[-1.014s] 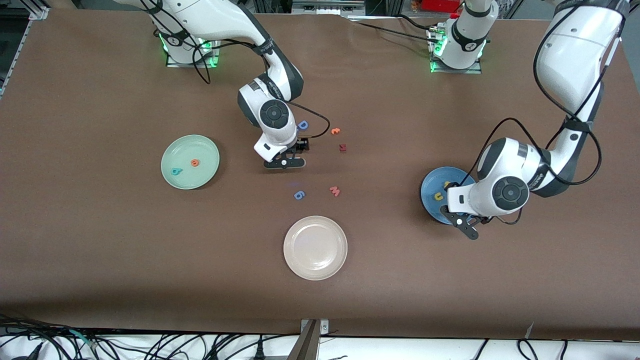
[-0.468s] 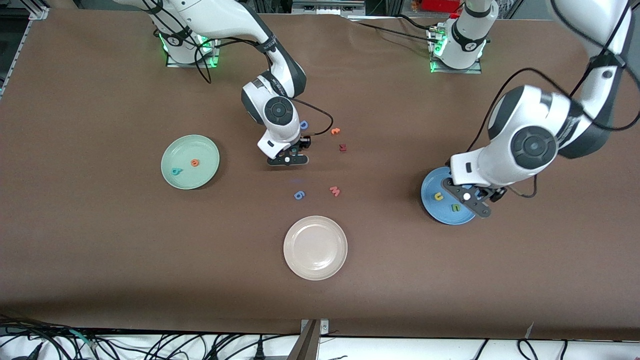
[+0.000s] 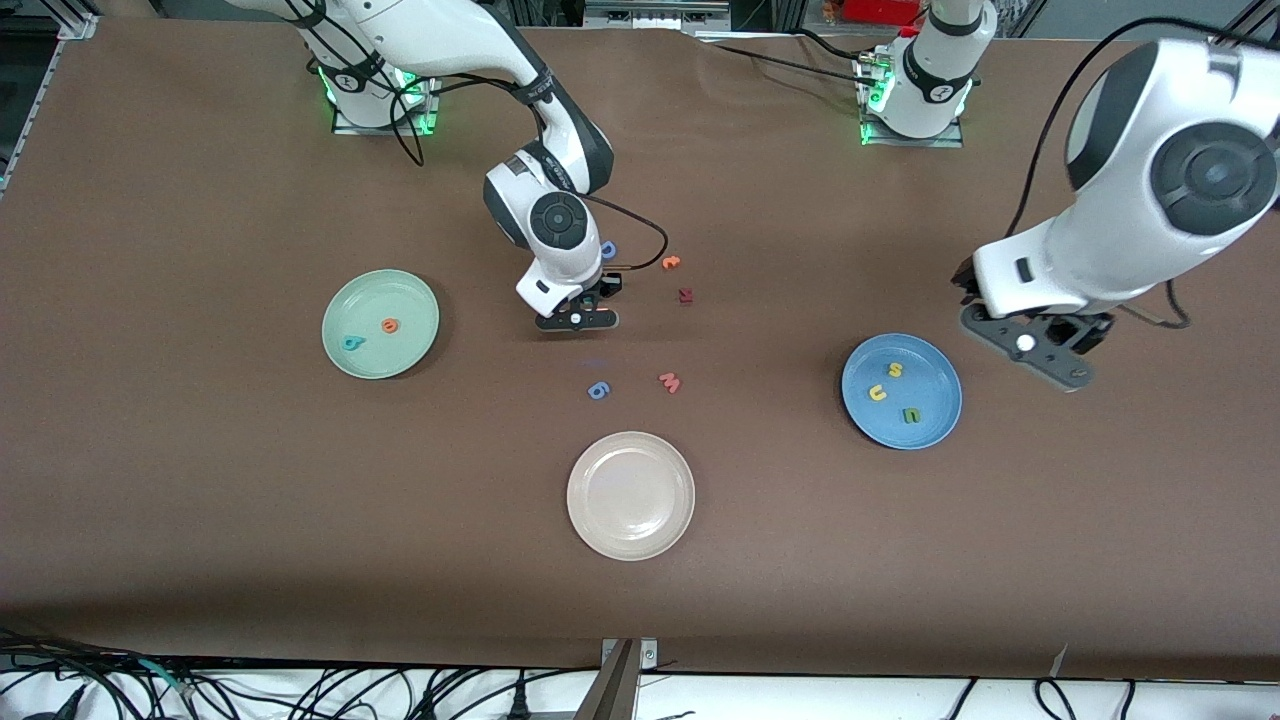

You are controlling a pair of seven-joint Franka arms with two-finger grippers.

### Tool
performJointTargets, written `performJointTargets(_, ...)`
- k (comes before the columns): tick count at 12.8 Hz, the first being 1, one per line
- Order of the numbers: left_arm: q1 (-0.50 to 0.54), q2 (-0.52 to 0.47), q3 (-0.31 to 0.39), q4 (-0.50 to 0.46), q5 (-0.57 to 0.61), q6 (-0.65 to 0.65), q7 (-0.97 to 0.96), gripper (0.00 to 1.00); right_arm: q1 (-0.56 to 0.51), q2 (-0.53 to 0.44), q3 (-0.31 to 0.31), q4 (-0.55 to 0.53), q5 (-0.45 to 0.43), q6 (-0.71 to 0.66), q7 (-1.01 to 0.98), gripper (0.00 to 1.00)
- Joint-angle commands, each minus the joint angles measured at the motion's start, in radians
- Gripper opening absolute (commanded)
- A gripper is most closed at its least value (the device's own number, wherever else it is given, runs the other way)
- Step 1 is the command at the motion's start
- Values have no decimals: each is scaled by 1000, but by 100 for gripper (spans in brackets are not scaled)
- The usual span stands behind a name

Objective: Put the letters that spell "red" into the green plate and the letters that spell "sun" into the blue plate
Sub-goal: 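Put the 1 on the green plate while the left gripper returns to rest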

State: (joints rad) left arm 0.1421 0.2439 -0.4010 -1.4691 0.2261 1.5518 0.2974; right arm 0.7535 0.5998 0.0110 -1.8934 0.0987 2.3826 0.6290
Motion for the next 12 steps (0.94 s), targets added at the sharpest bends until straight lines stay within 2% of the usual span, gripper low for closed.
performJointTargets(1, -79, -96, 183, -14, -164, -13, -4, 100, 7, 2, -5, -10, -11, 9, 20, 12)
performJointTargets(2, -108, -119, 265, -16, -242, -10, -4, 100, 7, 3, -5, -10, -11, 9, 20, 8)
performJointTargets(4, -147, -135, 350, -23, -298, -4, 0, 100, 7, 3, -5, -10, -10, 7, 20, 6)
performJointTargets(7, -153, -172, 370, -98, -291, 112, -7, 100, 4, -9, -8, -4, -10, -3, 18, 6)
performJointTargets(9, -153, -213, 375, -152, -287, 128, -120, 100, -5, -43, -19, -1, -7, -35, 6, 6)
performJointTargets(12, -151, -273, 370, -203, -186, 120, -259, 100, -8, -109, -86, 2, -5, -143, -56, 6)
